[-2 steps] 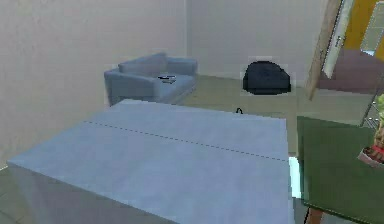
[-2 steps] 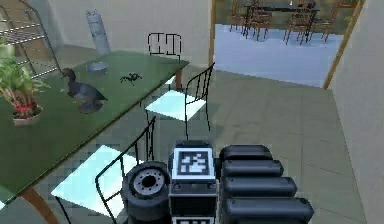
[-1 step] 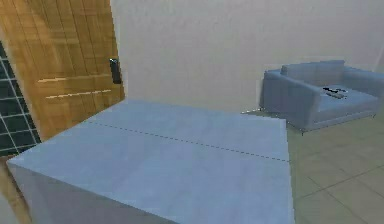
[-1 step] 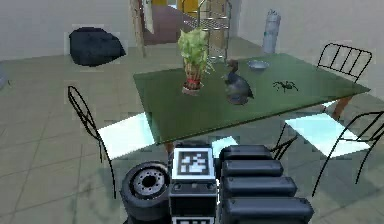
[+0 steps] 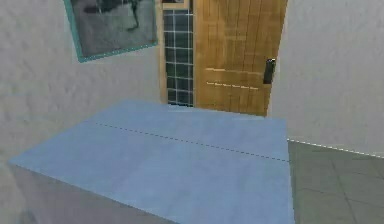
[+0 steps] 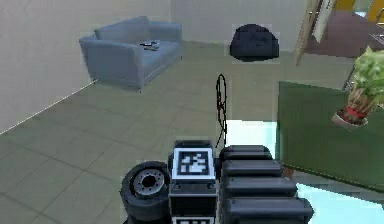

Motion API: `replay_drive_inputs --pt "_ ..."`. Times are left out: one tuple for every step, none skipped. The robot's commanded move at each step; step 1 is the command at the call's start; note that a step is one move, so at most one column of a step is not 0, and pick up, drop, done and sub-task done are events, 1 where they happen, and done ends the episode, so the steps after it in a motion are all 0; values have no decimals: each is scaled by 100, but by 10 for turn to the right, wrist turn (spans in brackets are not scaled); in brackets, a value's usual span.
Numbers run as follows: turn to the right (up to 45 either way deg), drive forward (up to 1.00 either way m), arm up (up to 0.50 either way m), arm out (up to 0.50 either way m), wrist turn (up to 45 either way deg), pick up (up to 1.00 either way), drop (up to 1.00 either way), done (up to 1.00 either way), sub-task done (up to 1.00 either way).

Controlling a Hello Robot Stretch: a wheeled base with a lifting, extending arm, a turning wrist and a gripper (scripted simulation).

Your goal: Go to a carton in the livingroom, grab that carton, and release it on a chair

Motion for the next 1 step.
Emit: replay_drive_inputs --pt "450 0 0 0 0 0 0 0 0"
